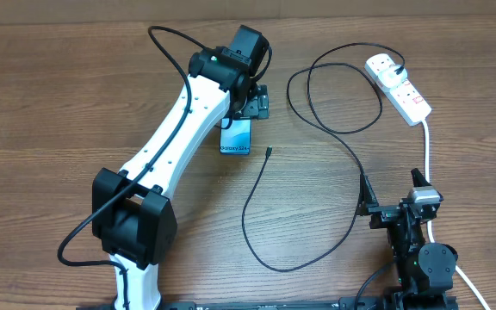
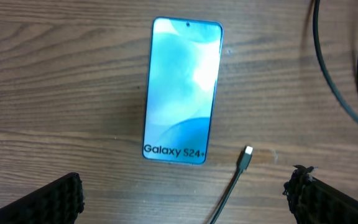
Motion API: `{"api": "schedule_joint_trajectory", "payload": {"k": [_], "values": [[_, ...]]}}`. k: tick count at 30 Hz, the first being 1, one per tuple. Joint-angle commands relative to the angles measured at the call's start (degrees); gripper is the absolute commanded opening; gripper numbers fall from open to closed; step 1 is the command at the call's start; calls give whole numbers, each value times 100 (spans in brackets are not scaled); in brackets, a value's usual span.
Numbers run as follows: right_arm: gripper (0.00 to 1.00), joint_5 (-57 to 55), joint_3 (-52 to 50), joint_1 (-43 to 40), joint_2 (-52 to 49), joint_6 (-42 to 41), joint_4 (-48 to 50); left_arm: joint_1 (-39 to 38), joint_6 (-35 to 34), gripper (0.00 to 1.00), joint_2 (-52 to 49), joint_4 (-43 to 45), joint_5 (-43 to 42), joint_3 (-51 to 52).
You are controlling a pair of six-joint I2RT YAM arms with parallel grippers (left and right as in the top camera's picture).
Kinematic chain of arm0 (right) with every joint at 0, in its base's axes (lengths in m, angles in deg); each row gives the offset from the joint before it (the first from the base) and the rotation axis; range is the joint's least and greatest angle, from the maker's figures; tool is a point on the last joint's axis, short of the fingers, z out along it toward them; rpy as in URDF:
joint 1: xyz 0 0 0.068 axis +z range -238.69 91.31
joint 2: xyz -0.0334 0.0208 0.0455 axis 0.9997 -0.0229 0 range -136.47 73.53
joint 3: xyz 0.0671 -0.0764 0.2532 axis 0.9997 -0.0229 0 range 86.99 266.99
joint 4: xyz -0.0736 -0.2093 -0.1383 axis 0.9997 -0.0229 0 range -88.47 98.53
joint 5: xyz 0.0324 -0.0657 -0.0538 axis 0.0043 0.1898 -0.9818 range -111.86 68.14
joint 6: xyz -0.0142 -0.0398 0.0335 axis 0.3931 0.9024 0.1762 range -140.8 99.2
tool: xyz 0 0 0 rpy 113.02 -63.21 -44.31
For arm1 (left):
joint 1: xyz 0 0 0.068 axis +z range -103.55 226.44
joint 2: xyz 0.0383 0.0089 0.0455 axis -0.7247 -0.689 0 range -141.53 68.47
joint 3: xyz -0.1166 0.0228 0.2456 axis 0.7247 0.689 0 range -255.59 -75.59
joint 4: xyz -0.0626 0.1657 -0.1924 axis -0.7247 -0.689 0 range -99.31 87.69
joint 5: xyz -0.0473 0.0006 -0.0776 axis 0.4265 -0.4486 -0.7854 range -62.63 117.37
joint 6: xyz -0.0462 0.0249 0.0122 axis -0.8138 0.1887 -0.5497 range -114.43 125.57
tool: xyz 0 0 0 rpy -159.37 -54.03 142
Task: Plug charger to phone and switch on socket
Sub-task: 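Lower the left gripper onto the phone's top edge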
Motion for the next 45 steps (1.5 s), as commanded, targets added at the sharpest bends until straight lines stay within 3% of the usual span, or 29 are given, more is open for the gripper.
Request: {"api": "schedule_joint_trajectory", "payload": {"k": [1, 22, 34, 45], "values": [[100, -31, -59, 31, 57, 9, 35, 201, -380, 100, -13, 37, 140, 87], [100, -33, -59, 31, 57, 9, 35, 330, -306, 100, -74, 151, 33, 92], [100, -31, -59, 31, 57, 9, 35, 308, 614, 100, -76, 398, -354, 131], [100, -31, -59, 31, 57, 9, 35, 295, 645, 100, -79, 940, -354, 678]]}}
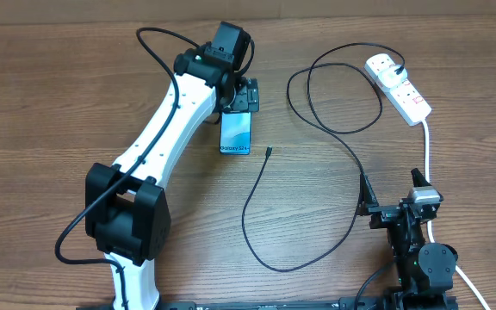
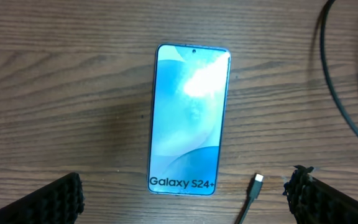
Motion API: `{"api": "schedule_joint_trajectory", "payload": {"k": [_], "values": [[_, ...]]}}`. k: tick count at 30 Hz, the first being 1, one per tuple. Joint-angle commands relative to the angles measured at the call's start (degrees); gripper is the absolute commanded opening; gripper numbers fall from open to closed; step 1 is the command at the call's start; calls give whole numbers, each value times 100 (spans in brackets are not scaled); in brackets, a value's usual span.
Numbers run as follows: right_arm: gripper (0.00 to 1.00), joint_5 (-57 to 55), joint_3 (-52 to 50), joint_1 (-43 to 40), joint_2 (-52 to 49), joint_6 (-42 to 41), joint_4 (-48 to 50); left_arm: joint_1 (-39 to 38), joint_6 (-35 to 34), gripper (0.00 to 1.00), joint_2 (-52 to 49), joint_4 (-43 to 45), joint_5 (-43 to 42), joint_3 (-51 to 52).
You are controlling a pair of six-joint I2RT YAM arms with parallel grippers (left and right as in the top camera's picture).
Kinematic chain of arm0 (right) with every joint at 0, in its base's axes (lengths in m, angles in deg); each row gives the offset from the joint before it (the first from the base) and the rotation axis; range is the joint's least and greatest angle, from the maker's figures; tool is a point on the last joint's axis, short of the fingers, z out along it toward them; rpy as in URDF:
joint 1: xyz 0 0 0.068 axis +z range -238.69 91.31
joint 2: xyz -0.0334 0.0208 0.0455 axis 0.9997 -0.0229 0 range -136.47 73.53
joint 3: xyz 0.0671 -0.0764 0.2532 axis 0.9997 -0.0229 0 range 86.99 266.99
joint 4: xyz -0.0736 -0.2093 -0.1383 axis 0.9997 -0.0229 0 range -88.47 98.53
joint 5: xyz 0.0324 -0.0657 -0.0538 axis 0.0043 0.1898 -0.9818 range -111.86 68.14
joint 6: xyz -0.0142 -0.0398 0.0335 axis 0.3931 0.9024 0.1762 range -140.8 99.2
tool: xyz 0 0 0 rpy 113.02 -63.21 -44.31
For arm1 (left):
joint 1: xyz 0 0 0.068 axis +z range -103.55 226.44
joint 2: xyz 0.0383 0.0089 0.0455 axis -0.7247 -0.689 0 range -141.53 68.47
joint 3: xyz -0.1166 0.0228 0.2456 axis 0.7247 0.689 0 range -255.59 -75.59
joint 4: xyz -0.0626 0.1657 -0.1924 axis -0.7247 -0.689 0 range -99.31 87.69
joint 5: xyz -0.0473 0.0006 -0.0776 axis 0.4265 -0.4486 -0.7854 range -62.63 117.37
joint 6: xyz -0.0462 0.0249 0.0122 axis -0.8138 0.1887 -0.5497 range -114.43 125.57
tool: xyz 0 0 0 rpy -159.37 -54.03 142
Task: Plug charger to phone and switch on socket
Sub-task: 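Lower the left gripper onto the phone's top edge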
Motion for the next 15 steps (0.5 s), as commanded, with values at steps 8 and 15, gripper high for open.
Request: {"api": "schedule_joint_trajectory", "payload": {"k": [8, 15], "values": [[100, -28, -59, 31, 57, 9, 35, -184, 345, 100, -79, 562, -118, 553], [100, -28, -59, 31, 57, 7, 35, -181, 319, 100, -90, 789, -133, 824]]}}
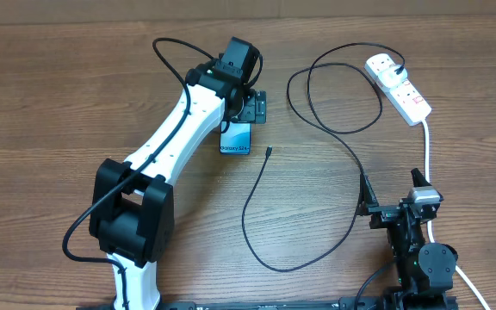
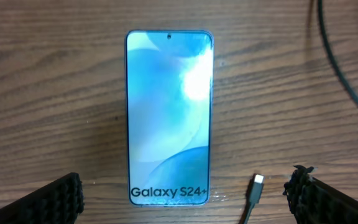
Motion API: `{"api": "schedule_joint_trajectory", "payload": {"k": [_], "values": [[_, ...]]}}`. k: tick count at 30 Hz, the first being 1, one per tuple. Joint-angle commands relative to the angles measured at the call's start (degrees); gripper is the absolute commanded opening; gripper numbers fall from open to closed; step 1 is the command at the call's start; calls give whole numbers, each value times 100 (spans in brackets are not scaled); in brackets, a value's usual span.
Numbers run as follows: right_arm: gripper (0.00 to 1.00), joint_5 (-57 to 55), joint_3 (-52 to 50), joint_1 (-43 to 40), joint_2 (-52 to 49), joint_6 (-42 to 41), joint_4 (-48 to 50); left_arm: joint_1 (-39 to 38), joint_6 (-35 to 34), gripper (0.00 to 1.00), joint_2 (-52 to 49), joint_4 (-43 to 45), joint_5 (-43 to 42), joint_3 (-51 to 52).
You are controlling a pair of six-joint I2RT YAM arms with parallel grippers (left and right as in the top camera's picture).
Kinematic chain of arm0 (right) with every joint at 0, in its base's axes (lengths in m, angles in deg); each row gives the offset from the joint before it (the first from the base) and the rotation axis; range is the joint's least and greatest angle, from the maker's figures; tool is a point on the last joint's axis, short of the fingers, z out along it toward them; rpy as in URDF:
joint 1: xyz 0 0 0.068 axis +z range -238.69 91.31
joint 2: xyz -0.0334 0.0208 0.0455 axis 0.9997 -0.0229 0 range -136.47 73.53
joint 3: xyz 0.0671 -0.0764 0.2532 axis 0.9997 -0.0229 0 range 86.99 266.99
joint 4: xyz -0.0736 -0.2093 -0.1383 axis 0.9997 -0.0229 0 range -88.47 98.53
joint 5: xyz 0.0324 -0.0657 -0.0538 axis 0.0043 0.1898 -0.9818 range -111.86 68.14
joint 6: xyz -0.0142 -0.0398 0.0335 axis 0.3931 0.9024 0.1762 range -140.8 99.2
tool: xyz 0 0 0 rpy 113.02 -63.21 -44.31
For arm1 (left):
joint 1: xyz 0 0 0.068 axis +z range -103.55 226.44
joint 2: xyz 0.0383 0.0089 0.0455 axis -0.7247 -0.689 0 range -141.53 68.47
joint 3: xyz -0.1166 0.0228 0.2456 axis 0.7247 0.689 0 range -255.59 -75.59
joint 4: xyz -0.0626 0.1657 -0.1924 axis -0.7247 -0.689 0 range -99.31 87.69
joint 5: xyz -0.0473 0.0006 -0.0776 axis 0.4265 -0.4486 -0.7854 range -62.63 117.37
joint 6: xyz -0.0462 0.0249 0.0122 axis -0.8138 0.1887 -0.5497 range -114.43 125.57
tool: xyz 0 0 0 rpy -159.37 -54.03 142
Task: Plug charger to phone and switch on socket
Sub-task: 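Lower the left gripper onto the phone's top edge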
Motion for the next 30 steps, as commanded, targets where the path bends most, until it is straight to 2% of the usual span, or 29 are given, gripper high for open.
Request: {"api": "schedule_joint_trajectory", "payload": {"k": [1, 7, 15, 19, 24, 30], "values": [[100, -28, -59, 31, 57, 9, 35, -4, 83, 100, -114, 26, -92, 125], [100, -28, -59, 31, 57, 7, 35, 17, 291, 100, -138, -619, -553, -42], [100, -28, -59, 31, 57, 9, 35, 28, 680, 100, -208, -1993, -573, -1078], [100, -28, -59, 31, 57, 7, 35, 37, 964, 100, -557, -2533, -570, -1484], [100, -28, -59, 31, 57, 9, 35, 50, 957, 100, -1231, -2361, -531, -1526], [100, -28, -59, 31, 57, 9, 35, 50, 866, 100, -1340, -1829, -531, -1545]]}}
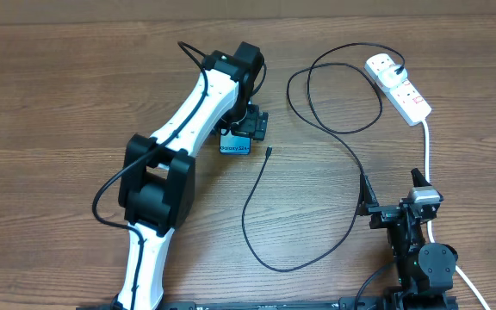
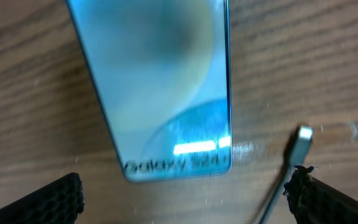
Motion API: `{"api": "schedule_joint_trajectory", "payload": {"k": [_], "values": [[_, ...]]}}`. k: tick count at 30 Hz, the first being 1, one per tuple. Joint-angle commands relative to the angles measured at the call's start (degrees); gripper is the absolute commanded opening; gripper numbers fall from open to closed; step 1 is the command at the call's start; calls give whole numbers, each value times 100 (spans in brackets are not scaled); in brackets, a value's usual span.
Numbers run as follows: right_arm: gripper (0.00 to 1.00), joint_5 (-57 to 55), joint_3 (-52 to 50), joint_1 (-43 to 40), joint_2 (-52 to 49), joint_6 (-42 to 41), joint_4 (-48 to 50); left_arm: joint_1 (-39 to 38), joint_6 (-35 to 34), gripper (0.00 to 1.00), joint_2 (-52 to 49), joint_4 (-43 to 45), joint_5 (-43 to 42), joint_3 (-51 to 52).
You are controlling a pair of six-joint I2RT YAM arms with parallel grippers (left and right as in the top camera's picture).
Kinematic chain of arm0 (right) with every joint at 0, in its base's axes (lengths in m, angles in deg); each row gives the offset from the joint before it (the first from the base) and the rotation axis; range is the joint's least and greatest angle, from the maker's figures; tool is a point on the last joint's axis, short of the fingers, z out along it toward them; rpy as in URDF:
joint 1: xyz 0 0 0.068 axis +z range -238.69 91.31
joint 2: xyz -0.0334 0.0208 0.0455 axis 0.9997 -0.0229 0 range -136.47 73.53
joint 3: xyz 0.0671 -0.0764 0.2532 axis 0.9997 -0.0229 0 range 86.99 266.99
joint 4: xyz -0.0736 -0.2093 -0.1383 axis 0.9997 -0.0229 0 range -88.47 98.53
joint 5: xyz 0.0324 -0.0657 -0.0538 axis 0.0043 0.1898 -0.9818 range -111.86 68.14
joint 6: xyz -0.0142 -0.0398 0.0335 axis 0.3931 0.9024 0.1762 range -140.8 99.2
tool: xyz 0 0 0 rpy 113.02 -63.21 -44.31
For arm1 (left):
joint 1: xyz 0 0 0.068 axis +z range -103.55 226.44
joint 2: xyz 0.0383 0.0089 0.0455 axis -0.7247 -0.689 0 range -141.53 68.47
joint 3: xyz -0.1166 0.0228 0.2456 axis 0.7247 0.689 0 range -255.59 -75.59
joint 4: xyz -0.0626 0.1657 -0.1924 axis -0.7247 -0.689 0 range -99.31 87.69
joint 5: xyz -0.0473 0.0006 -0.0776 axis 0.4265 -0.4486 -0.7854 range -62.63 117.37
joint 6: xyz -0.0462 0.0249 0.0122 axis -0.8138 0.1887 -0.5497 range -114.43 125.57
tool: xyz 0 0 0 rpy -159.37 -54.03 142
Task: Plug charger to phone and switch on socket
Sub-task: 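Lower the left gripper onto the phone's top edge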
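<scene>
A blue Galaxy S24+ phone (image 2: 160, 87) lies face up on the wooden table, blurred and tilted in the left wrist view. In the overhead view only its lower end (image 1: 236, 146) shows below my left gripper (image 1: 248, 127). That gripper (image 2: 185, 208) hovers low over the phone's bottom edge, open, with its fingers (image 2: 48, 202) wide apart and nothing between them. The charger's connector (image 2: 301, 138) lies just right of the phone, its tip (image 1: 269, 152) on the wood. The black cable (image 1: 351, 155) runs to the white power strip (image 1: 400, 88). My right gripper (image 1: 392, 200) rests open at the front right.
The cable makes a big loop (image 1: 257, 232) in front of the phone and another (image 1: 334, 86) beside the power strip. The strip's white lead (image 1: 427, 146) passes close to the right arm. The left arm (image 1: 192, 112) spans the table's left half.
My left gripper has come down much closer to the phone, which now fills the wrist view, tilted and blurred. The arm's elbow has swung toward the middle. Phone and connector lie where they were.
My left gripper stayed open above the phone throughout, shifting slightly between moments while the phone lay beside the connector. Now it sits low over the phone's bottom edge. Phone, cable and right arm have not moved.
</scene>
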Motion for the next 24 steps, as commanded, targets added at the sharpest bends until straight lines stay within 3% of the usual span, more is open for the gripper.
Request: {"api": "schedule_joint_trajectory", "payload": {"k": [1, 10, 16, 24], "values": [[100, -28, -59, 31, 57, 7, 35, 48, 44, 100, 87, 188, -24, -92], [100, -28, -59, 31, 57, 7, 35, 168, -149, 100, 85, 844, 2, -122], [100, -28, -59, 31, 57, 9, 35, 219, -1123, 100, 81, 1178, 533, -118], [100, -28, -59, 31, 57, 9, 35, 157, -1145, 100, 81, 1209, 516, -74]]}}
